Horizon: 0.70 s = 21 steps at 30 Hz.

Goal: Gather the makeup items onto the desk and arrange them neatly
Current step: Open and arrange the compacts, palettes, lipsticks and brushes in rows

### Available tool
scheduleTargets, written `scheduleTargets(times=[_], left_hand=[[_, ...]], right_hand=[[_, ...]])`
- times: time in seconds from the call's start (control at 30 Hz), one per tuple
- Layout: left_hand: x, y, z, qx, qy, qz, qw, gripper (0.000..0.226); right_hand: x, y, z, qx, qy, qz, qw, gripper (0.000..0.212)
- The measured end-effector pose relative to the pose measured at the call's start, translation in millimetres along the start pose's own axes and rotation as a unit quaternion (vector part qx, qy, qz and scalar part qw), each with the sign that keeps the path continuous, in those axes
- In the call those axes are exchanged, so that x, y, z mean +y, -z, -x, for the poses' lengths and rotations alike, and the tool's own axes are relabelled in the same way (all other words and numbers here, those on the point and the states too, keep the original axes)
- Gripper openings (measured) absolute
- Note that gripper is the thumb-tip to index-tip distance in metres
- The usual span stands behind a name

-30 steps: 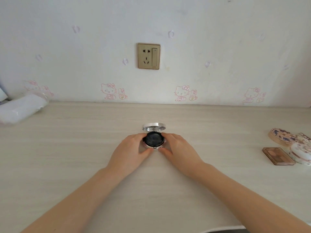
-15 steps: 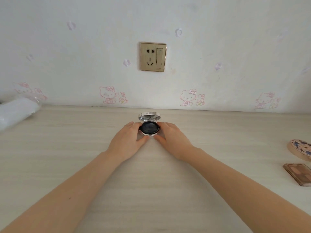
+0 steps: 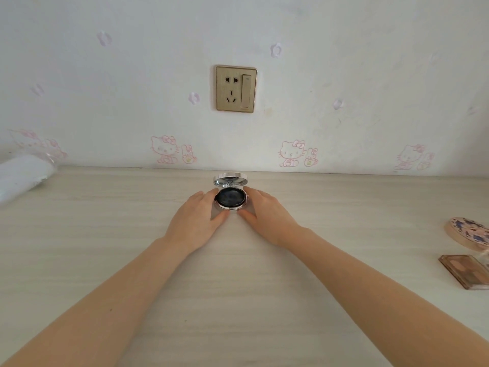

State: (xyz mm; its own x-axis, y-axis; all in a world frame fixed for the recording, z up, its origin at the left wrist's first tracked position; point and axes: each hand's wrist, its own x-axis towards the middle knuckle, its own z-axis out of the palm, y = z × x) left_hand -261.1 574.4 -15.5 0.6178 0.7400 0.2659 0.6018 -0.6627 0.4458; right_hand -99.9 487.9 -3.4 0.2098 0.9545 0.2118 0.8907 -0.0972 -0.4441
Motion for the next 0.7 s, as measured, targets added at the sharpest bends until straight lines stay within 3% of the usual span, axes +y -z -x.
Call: scheduleTargets(times=[0.17,0.3,0.7], left_hand=[[10,10,17,0.013,0.008,-0.04,0.999,0.052],[28,16,36,0.038,-0.009,-0.036,0.999,0.045],[132,-18,95,0.027,-0.098,0.055,0.993,0.032]], right_hand=[[0,15,19,-0.014,-0.025,0.029,0.999,0.056],[3,30,50,-0.006,-0.027,0.043,0.999,0.052],[35,92,184,0.057,-0.076,0.094,0.991,0.046]])
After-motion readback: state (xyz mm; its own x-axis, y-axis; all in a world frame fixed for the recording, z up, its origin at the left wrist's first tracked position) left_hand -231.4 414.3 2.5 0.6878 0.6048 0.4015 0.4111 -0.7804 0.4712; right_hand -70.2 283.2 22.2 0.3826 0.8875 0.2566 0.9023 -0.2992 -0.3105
